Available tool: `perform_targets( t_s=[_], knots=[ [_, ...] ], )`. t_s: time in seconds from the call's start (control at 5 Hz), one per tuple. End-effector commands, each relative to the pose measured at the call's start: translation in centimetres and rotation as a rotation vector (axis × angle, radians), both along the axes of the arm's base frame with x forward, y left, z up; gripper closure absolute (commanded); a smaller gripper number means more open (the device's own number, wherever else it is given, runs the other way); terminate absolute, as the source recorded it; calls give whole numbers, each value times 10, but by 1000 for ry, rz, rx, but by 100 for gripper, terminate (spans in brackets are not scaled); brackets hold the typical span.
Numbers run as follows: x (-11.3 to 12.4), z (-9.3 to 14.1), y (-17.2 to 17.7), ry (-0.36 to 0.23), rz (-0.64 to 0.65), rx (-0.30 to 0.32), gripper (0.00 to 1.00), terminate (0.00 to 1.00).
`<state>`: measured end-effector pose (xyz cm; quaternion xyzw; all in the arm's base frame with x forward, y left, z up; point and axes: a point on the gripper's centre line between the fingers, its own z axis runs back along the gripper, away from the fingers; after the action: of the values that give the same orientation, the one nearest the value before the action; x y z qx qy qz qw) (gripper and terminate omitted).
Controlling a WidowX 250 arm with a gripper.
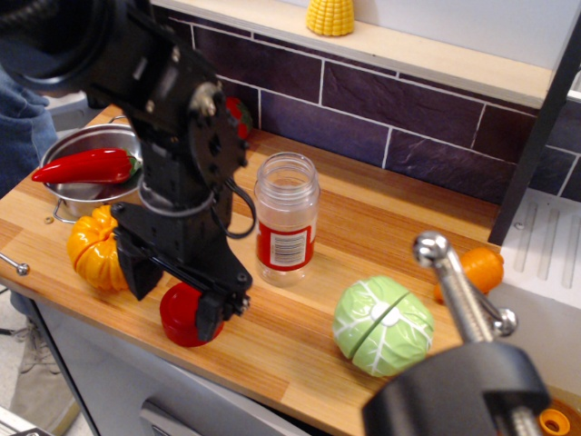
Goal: Put cap on container
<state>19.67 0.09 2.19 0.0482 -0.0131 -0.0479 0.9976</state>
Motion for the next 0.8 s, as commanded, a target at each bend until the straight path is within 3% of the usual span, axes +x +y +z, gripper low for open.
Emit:
perform_targets(
  t_s=[0.0,0.2,0.4,0.6],
  knots=[
    [5,-19,2,-72,-13,12,0,0],
    [6,-34,-4,-90,4,44,0,0],
    [12,-30,-7,-91,19,37,100,0],
    [10,10,-6,-43,0,-14,100,0]
  ],
)
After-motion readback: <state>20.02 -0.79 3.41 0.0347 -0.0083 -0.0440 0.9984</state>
